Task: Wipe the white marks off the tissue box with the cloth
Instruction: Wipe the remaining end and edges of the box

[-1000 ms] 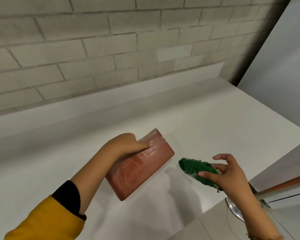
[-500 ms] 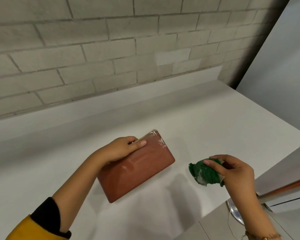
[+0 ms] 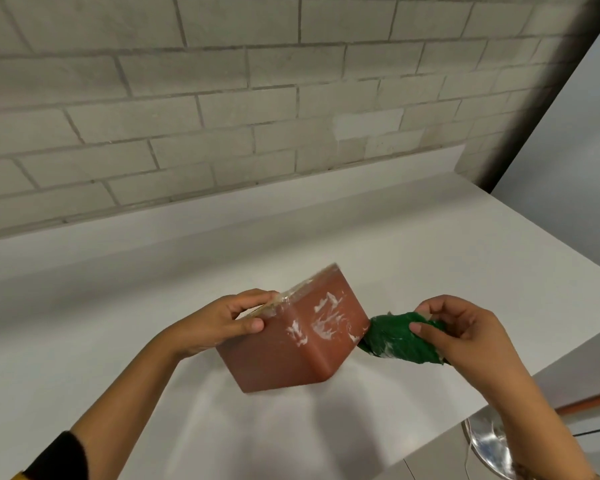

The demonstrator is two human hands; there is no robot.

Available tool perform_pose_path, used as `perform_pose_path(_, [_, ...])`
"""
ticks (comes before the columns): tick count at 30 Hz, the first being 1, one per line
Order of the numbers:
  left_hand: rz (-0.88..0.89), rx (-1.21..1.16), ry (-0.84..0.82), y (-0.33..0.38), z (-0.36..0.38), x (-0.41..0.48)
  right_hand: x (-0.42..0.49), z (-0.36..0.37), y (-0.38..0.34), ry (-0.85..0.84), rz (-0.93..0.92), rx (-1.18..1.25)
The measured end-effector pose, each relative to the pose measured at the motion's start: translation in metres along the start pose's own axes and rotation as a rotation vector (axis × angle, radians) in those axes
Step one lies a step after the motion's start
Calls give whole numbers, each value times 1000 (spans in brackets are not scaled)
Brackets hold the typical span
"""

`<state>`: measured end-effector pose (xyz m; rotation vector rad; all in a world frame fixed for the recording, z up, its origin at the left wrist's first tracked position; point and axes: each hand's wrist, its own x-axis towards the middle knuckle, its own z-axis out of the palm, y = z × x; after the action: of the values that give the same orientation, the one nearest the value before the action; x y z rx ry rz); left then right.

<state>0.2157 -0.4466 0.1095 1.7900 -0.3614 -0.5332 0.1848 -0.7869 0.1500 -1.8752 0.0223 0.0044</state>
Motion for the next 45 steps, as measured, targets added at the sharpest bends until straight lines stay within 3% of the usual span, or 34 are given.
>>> perform_pose_path(7, [-25, -54, -7, -15, 4, -6, 12, 34, -9, 123, -109, -87])
perform_pose_path(15, [-56, -129, -38, -14, 0, -11, 48, 80, -32, -19, -177, -421])
perform_pose_path(22, [-80, -65, -35, -6, 0, -15, 56, 100, -41, -44, -152, -367])
perform_pose_path(30, [-38, -4, 263, -5, 11, -8, 49, 121, -42, -128, -185, -284])
perform_pose_path(37, [44, -58, 366, -15, 2, -11, 36, 123, -29, -422, -326, -365])
perform_pose_path(42, [87, -61, 353, -15, 0, -10, 38, 112, -17, -194, -703, -742])
perform_pose_path(45, [86, -57, 329, -13, 0, -11, 39, 113, -9, -165, -743, -623])
